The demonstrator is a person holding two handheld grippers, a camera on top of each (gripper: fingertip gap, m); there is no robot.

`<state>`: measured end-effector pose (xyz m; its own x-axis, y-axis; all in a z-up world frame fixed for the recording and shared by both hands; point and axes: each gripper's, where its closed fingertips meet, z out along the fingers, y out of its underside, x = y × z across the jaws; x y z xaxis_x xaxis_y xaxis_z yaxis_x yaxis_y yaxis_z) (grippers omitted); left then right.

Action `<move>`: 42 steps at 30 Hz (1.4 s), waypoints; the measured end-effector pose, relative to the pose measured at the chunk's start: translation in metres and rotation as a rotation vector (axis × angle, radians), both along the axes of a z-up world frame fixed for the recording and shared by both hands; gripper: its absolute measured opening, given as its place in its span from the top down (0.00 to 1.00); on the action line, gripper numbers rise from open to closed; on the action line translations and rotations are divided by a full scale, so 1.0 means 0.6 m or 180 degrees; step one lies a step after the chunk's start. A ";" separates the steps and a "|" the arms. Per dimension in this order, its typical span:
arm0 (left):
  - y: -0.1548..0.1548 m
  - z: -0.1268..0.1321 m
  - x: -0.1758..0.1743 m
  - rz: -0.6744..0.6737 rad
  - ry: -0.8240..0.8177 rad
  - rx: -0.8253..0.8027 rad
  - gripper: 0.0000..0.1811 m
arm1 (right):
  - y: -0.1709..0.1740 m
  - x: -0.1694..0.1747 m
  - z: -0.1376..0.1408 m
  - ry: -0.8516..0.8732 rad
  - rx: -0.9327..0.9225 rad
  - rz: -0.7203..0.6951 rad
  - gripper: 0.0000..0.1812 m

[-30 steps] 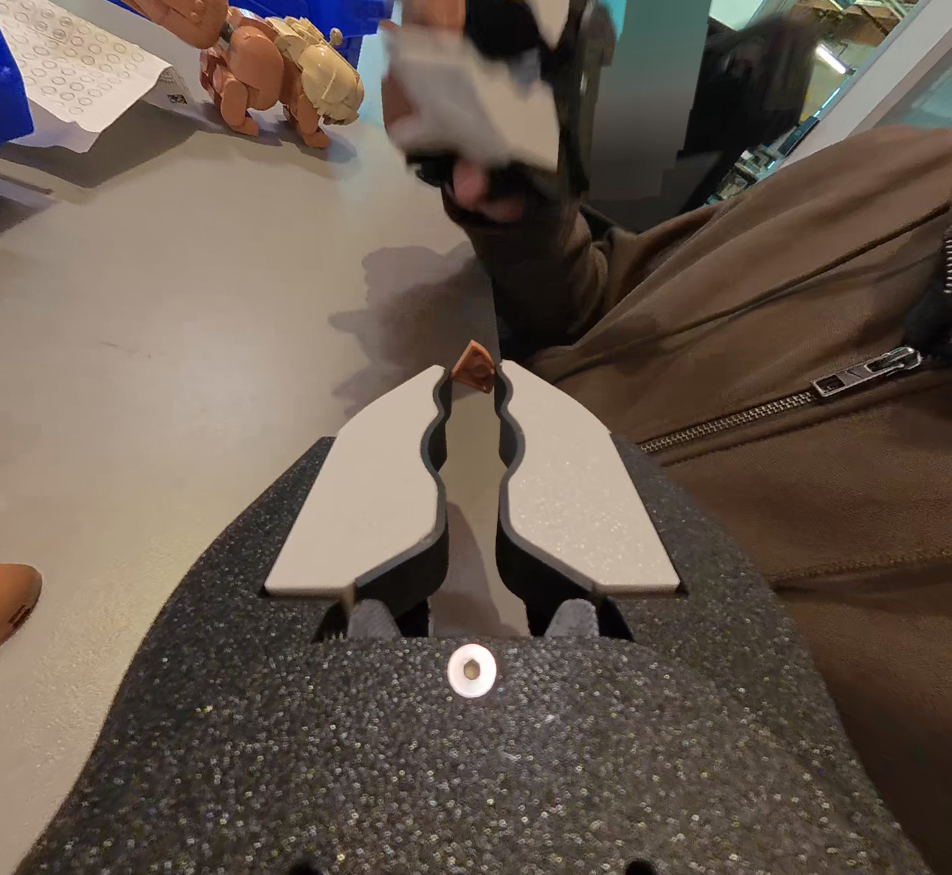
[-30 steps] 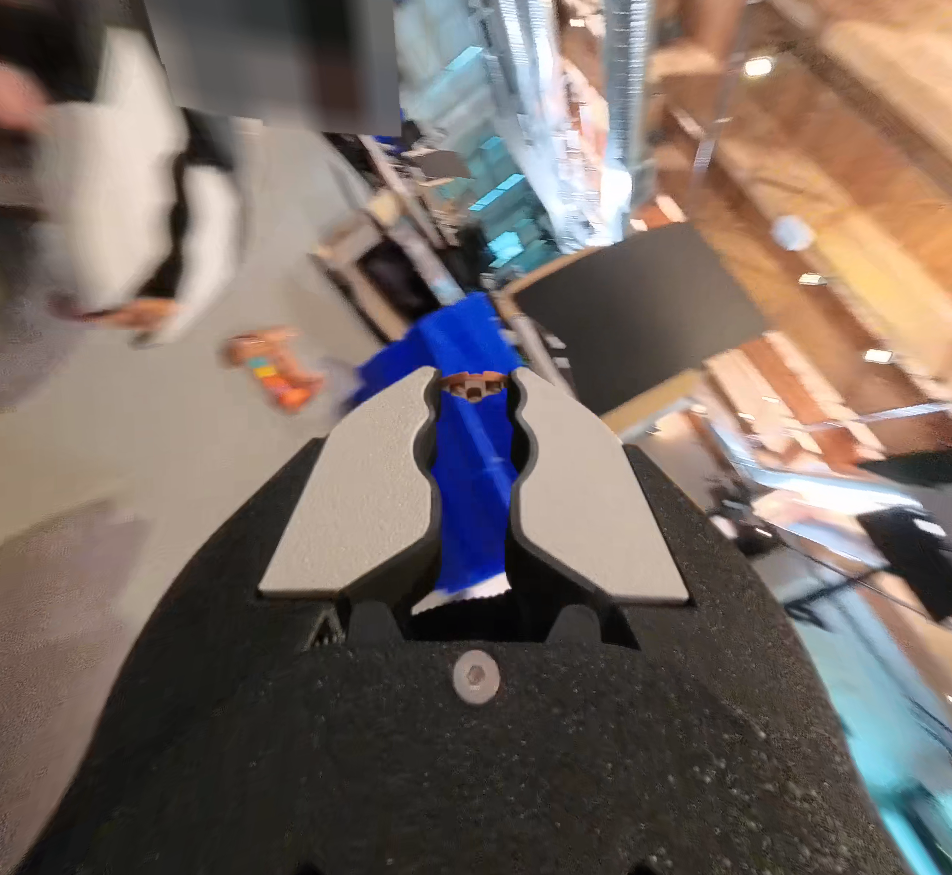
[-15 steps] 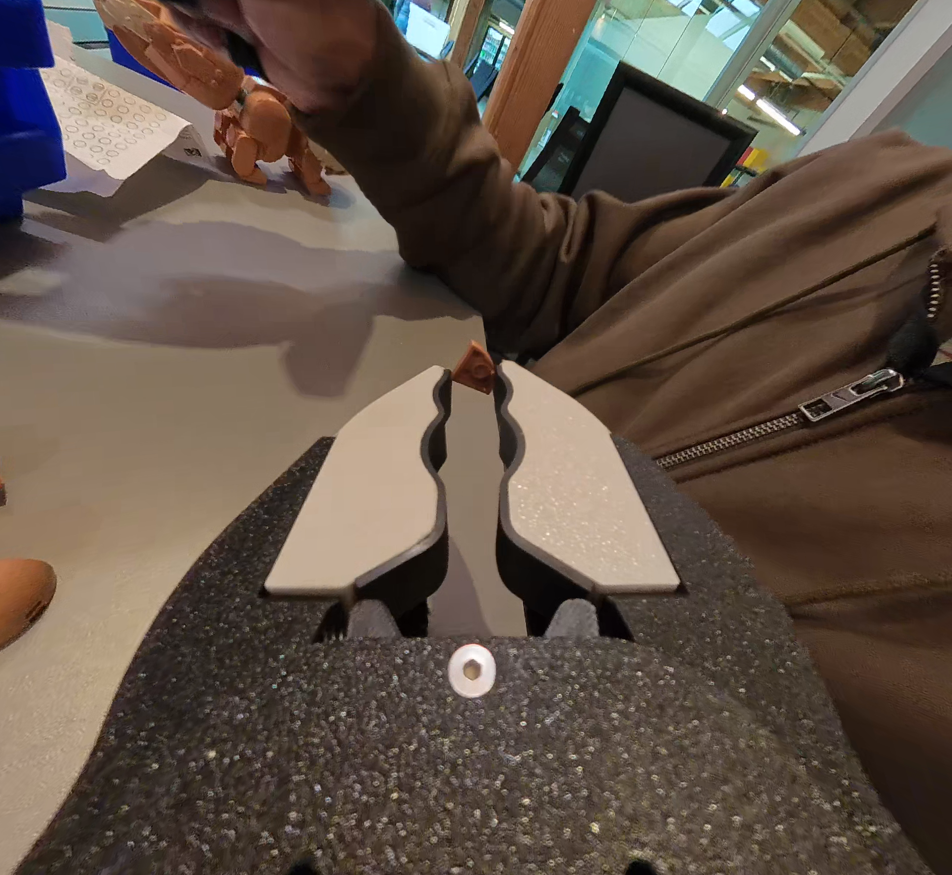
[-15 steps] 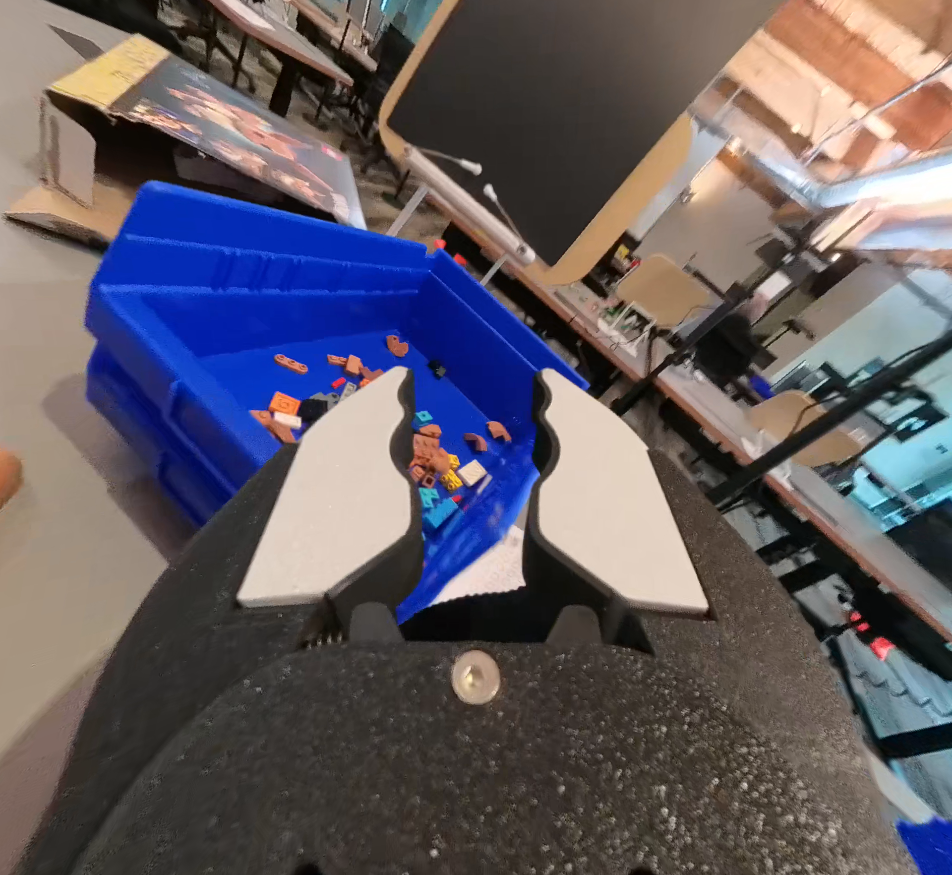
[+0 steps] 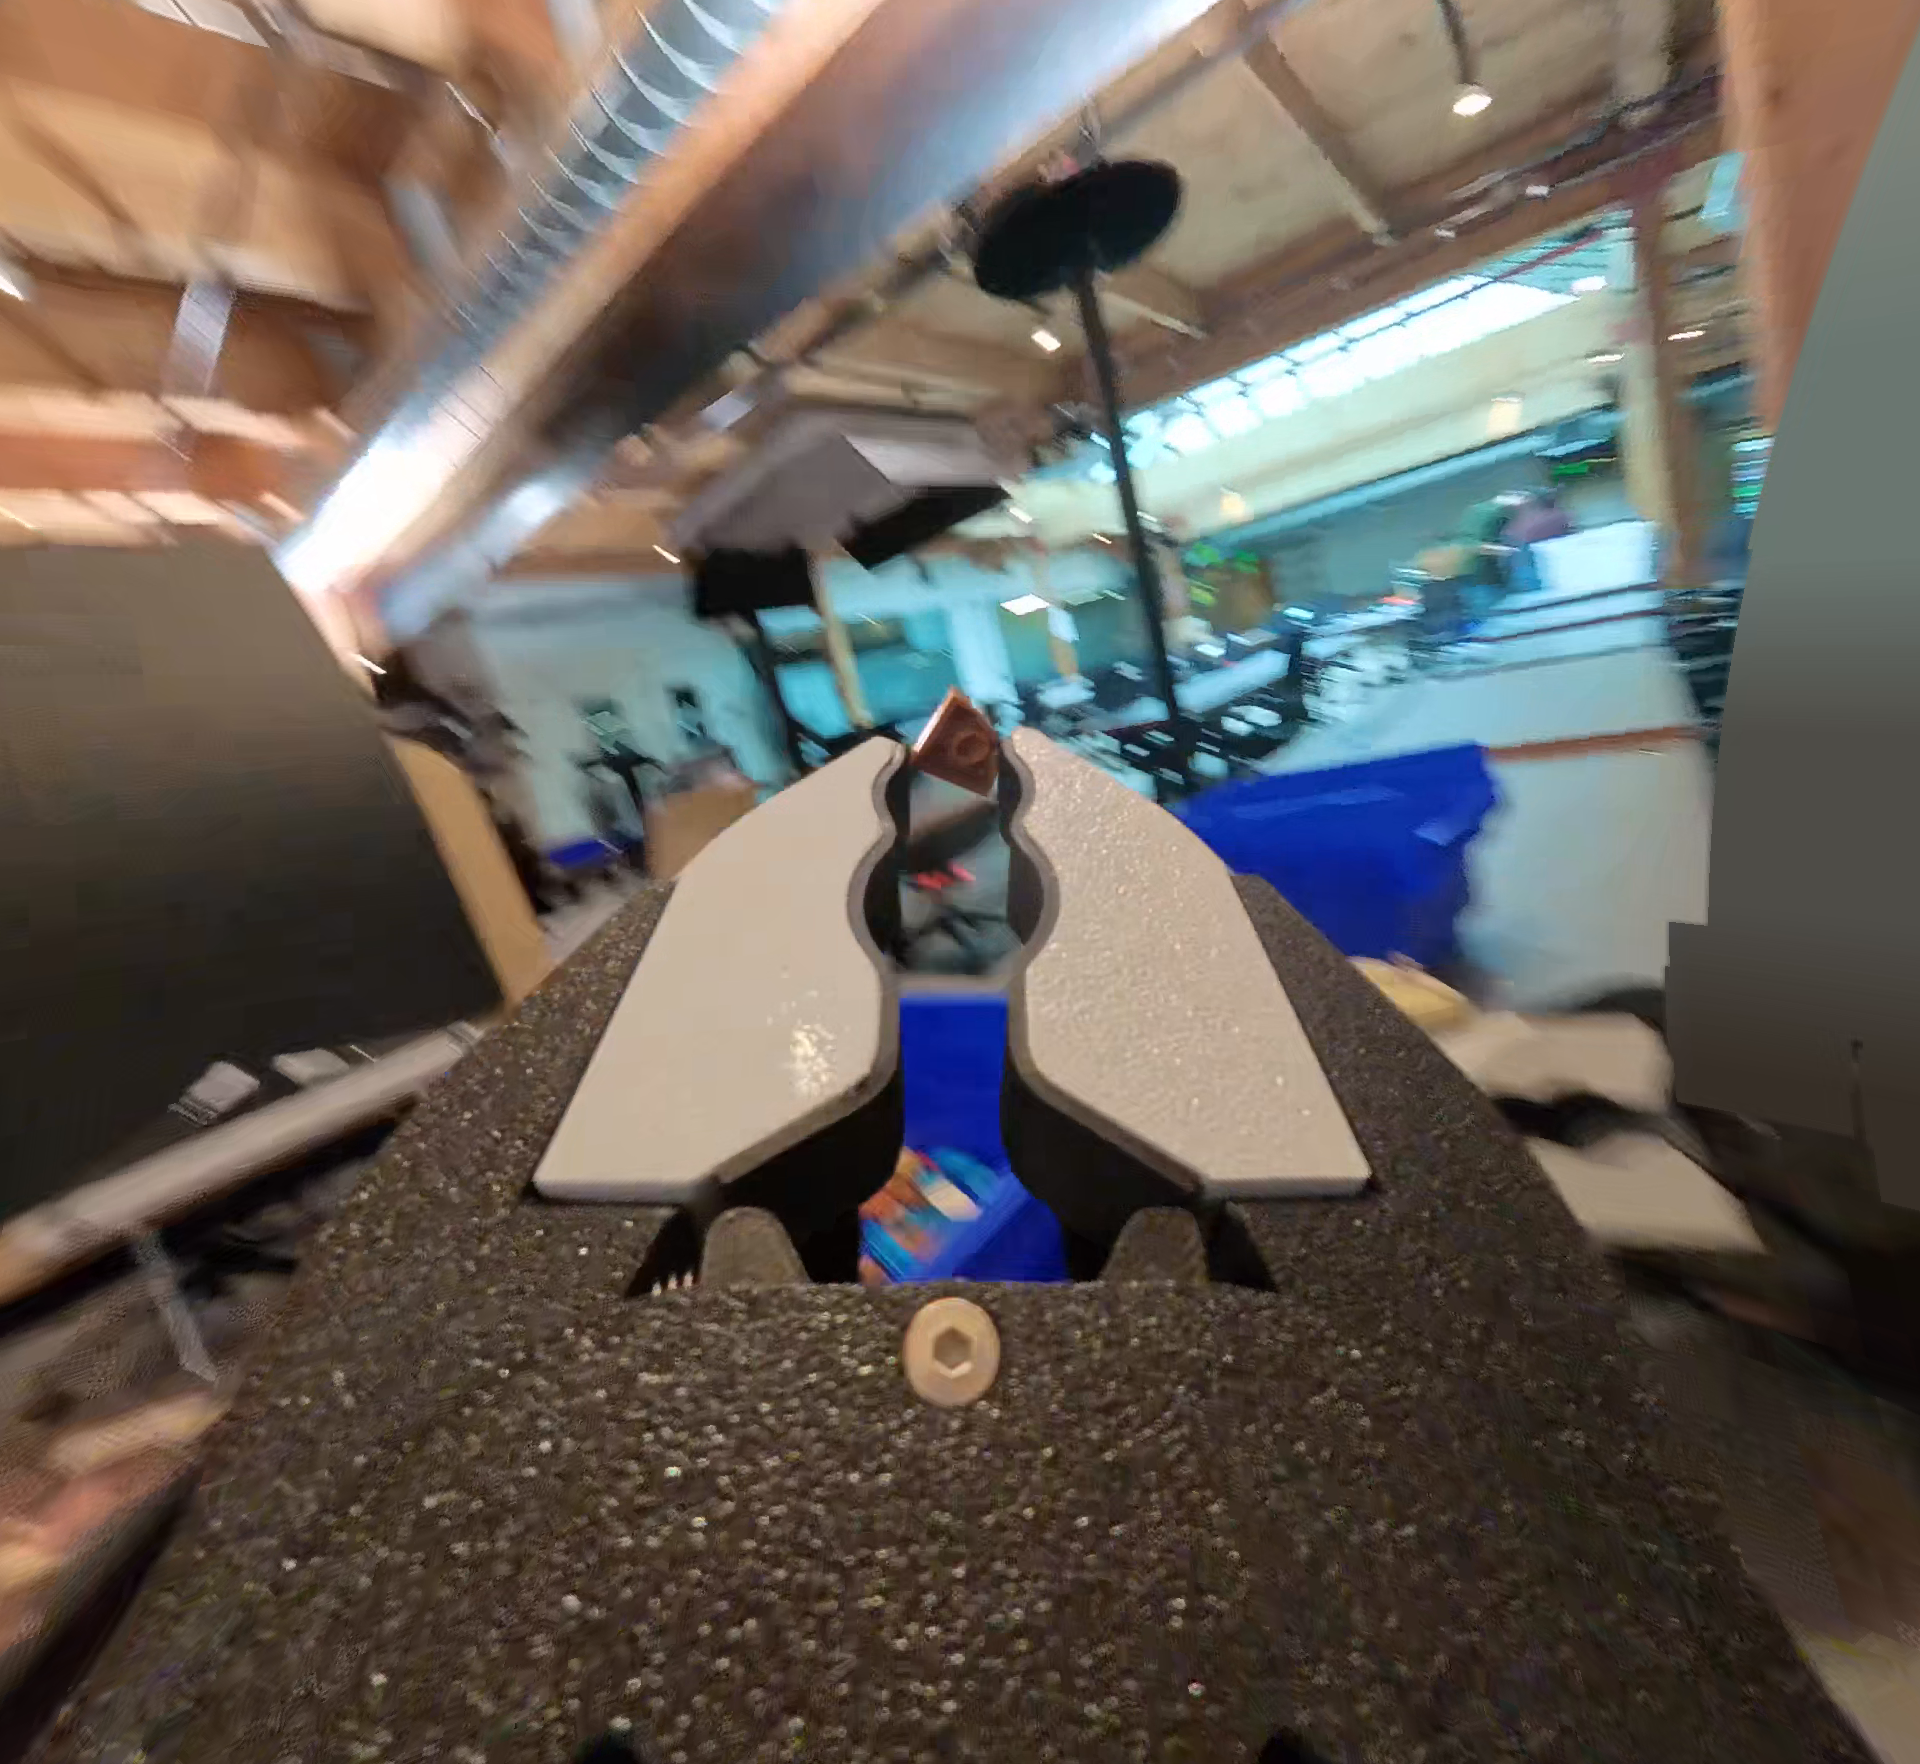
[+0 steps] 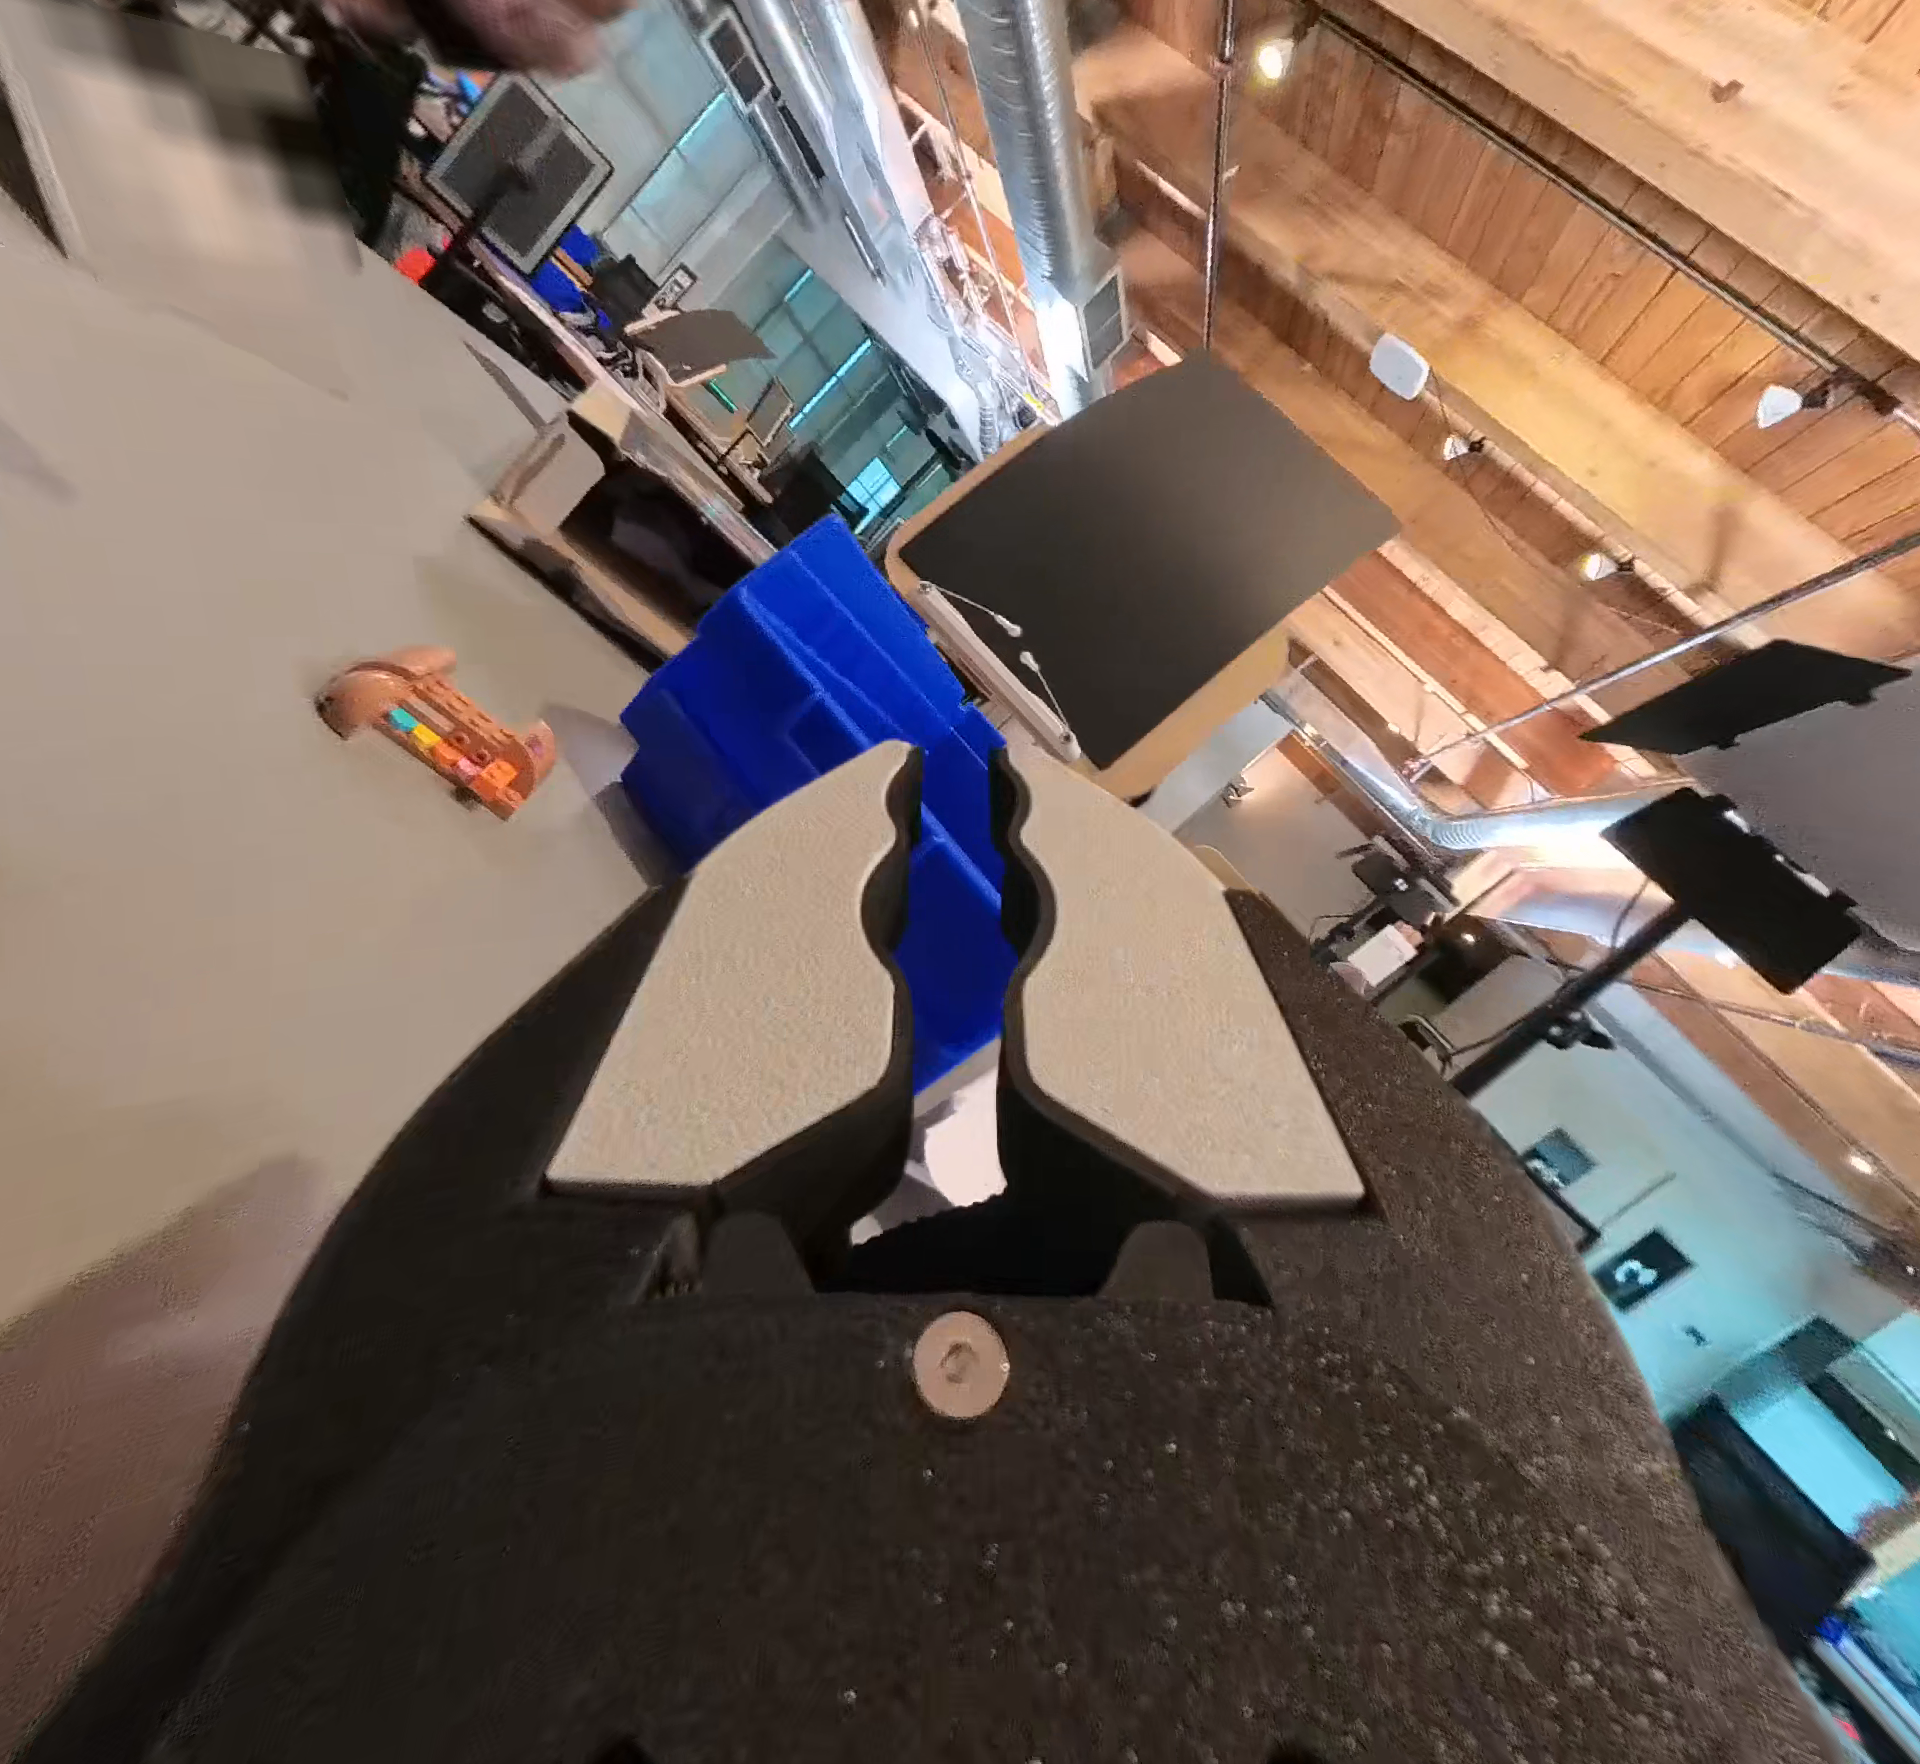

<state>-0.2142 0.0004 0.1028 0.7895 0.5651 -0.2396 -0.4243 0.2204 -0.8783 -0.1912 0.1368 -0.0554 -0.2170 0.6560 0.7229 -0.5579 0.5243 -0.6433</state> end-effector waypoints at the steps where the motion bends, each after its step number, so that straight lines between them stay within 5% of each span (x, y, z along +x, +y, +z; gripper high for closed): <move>1: 0.000 0.032 -0.009 0.0165 0.0186 0.0077 0.91 | -0.005 -0.003 -0.004 -0.0029 0.0037 0.0017 0.93; 3: 0.012 0.065 -0.054 0.0517 0.0326 0.0033 0.91 | -0.008 -0.015 -0.015 -0.0168 0.0086 -0.0043 0.93; 5: 0.031 0.032 -0.167 0.1119 -0.0119 -0.0484 0.91 | -0.009 -0.022 -0.023 -0.0243 0.0133 -0.0073 0.92; 8: 0.078 -0.085 -0.277 0.0634 -0.1644 -0.1045 0.69 | -0.011 -0.022 -0.028 -0.0290 0.0157 -0.0061 0.93; 10: 0.069 -0.094 -0.296 0.0596 -0.1717 -0.0826 0.67 | -0.012 -0.020 -0.029 -0.0297 0.0163 -0.0035 0.93; 15: 0.027 -0.085 -0.252 0.0960 -0.0891 -0.1065 0.65 | -0.019 -0.019 -0.034 -0.0325 0.0223 0.0021 0.93; 19: 0.008 -0.126 -0.190 0.0747 -0.0711 -0.1395 0.65 | -0.024 -0.017 -0.040 -0.0335 0.0299 0.0037 0.93; 25: -0.009 -0.337 -0.092 -0.0006 -0.1698 -0.2534 0.65 | -0.040 -0.016 -0.050 -0.0408 0.0377 0.0095 0.93; 29: -0.016 -0.449 -0.082 0.0012 -0.2022 -0.3123 0.65 | -0.063 -0.015 -0.061 -0.0473 0.0480 0.0170 0.93; 36: -0.004 -0.506 -0.095 0.0045 -0.2381 -0.3337 0.66 | -0.089 -0.011 -0.076 -0.0417 0.0739 0.0170 0.93; 42: 0.009 -0.506 -0.086 -0.0160 -0.2398 -0.3229 0.72 | -0.087 -0.009 -0.076 -0.0389 0.0754 0.0160 0.93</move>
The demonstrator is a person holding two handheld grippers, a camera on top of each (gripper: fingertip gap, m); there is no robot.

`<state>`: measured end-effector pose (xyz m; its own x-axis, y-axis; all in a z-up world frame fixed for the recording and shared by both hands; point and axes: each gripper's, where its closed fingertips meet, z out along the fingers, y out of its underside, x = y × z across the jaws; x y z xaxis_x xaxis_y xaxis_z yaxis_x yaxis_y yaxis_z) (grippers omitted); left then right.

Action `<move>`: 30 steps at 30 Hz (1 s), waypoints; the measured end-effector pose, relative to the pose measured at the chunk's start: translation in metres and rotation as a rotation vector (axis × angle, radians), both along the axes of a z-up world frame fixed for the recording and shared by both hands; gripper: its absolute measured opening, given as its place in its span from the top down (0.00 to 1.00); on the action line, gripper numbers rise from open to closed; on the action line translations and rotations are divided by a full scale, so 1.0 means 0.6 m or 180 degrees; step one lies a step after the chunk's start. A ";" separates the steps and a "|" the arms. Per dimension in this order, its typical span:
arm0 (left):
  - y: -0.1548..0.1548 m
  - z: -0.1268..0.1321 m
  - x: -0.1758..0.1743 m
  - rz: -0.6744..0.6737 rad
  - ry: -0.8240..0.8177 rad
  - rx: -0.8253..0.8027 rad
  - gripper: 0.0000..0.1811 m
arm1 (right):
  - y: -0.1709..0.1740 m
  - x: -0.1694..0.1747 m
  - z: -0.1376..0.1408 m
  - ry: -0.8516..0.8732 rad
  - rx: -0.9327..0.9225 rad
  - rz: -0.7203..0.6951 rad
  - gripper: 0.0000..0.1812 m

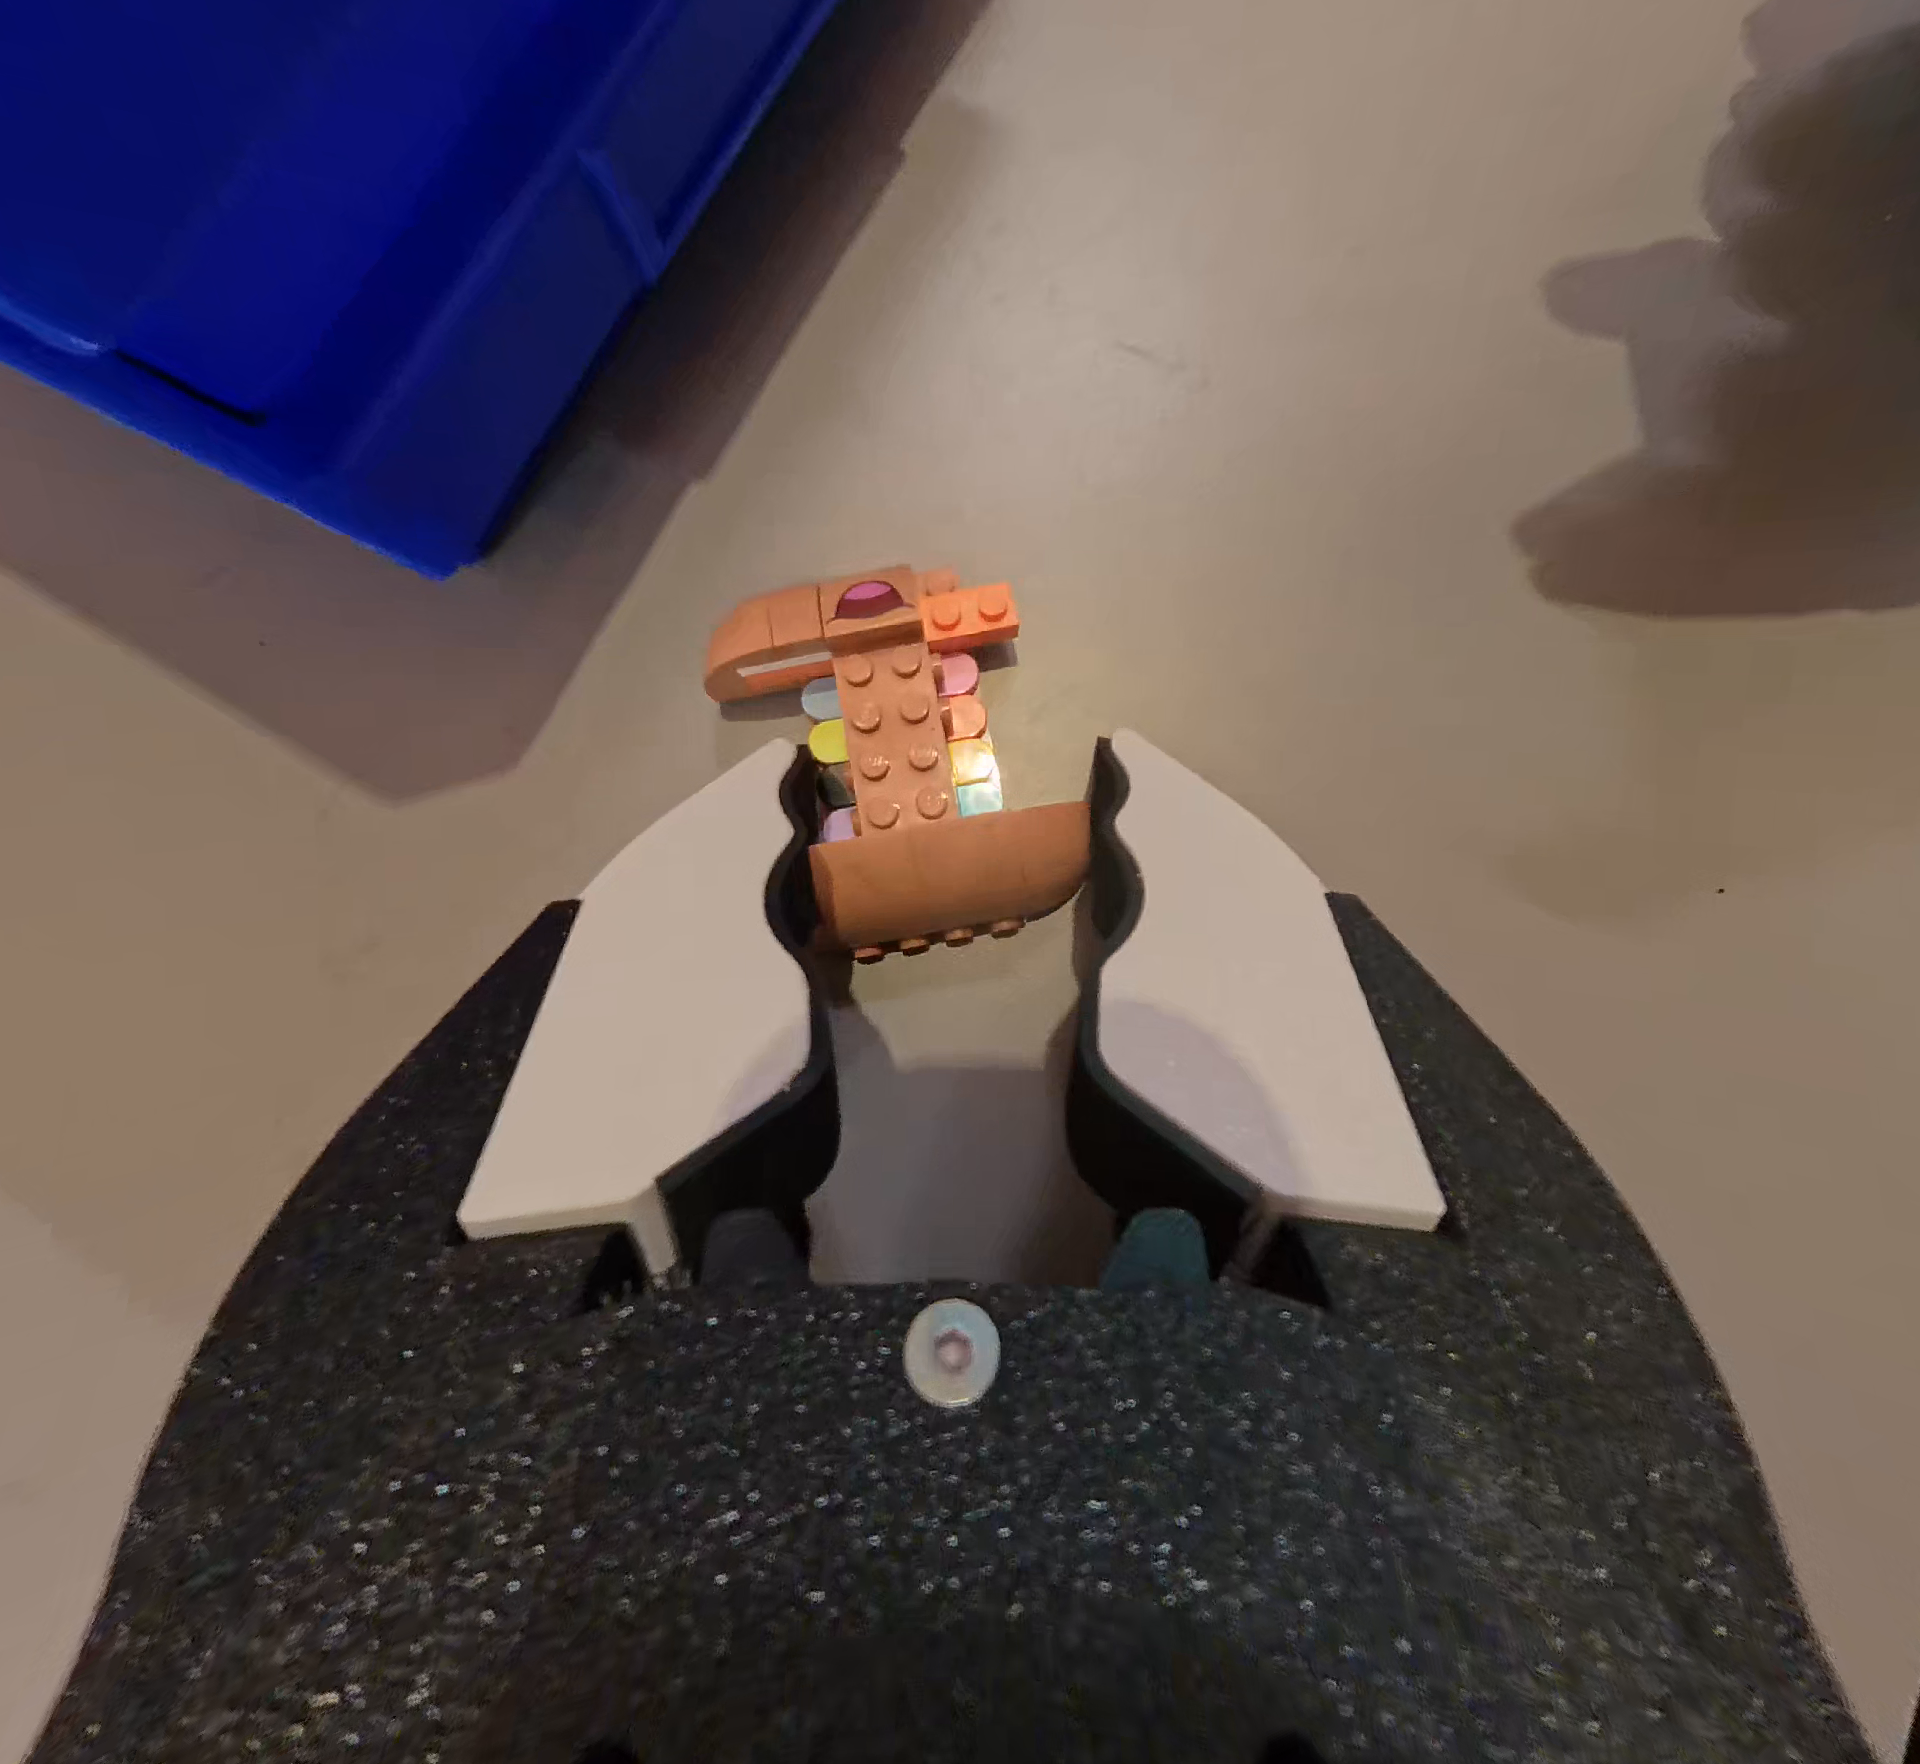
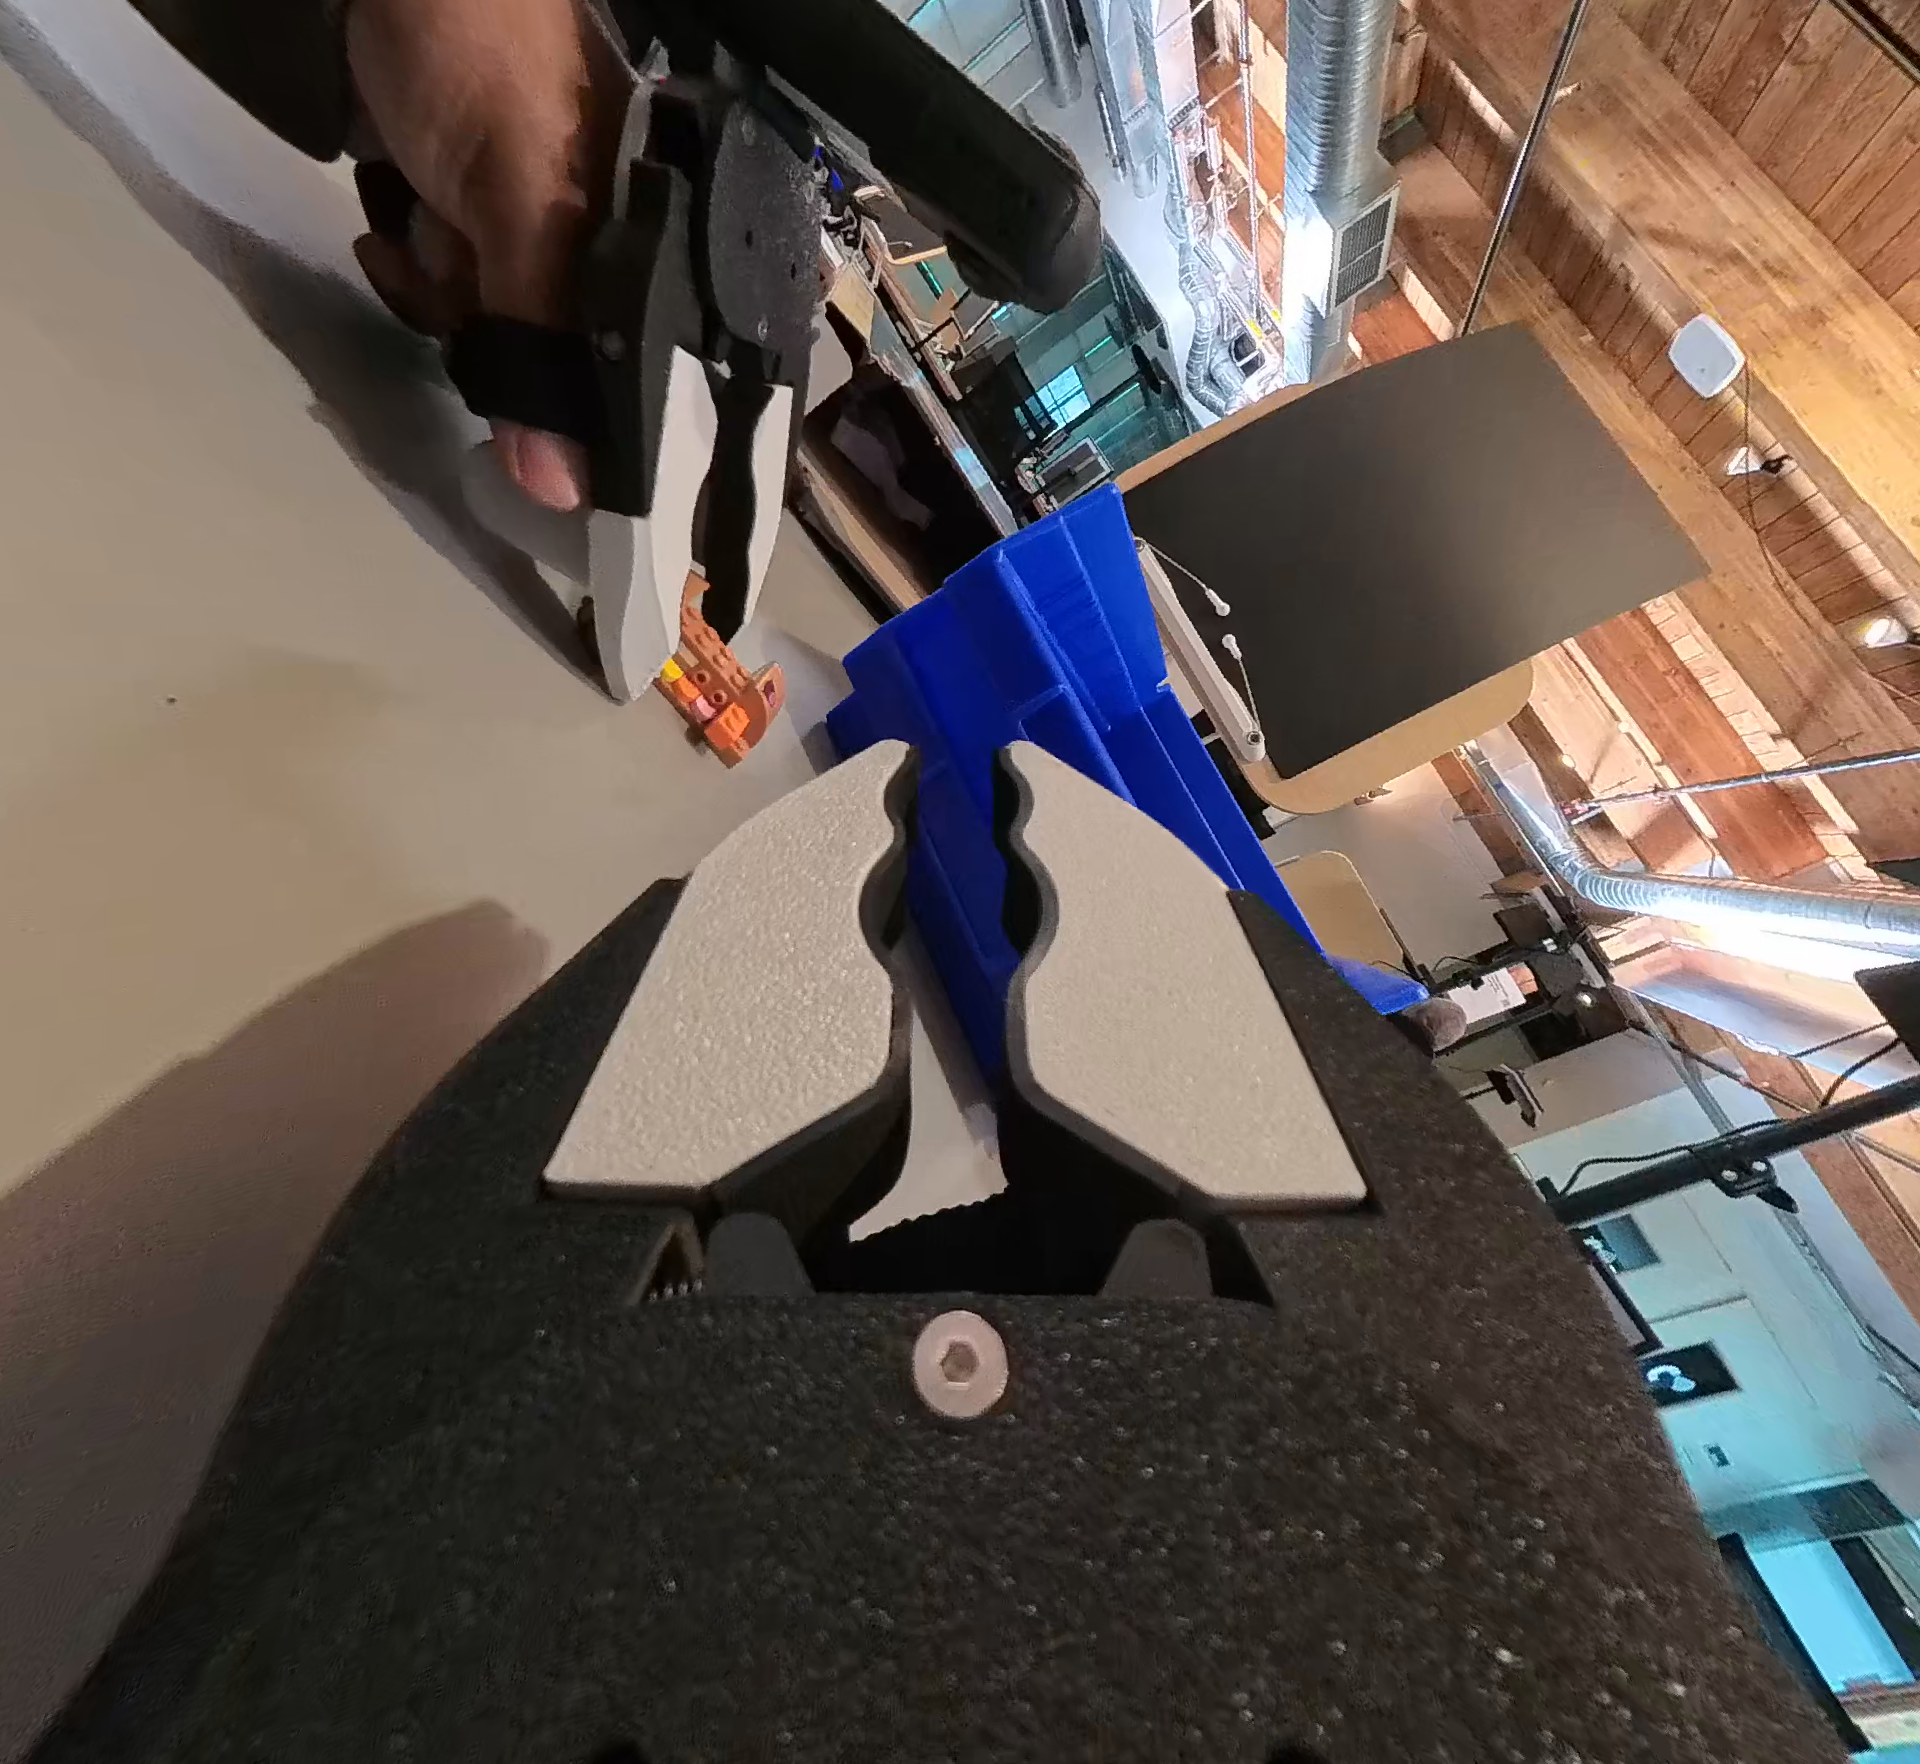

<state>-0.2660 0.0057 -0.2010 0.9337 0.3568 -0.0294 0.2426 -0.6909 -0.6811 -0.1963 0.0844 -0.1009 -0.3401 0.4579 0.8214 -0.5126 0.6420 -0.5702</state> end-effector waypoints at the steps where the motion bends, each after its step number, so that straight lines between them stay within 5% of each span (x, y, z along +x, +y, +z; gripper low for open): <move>1: 0.001 0.000 0.002 -0.0018 -0.0009 0.0012 0.72 | 0.000 0.000 0.000 0.0007 0.0001 -0.0006 0.93; 5: 0.010 0.012 0.020 -0.0205 -0.0080 0.0226 0.82 | 0.001 -0.002 -0.005 -0.0005 0.0060 -0.0038 0.93; 11: 0.023 0.045 0.047 -0.0506 -0.0061 0.0649 0.82 | -0.002 -0.005 -0.014 -0.0037 0.0166 -0.0064 0.93; 22: 0.014 0.002 0.066 -0.0723 -0.0017 0.0087 0.79 | -0.003 -0.005 -0.020 -0.0060 0.0217 -0.0069 0.93; 30: 0.004 0.021 0.067 -0.0636 0.0128 0.0005 0.69 | -0.005 -0.007 -0.023 -0.0086 0.0243 -0.0067 0.93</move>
<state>-0.2258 0.0082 -0.1882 0.9840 0.1645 -0.0677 0.0732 -0.7214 -0.6886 -0.2004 0.0815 -0.1149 -0.3537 0.4015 0.8448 -0.4837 0.6945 -0.5325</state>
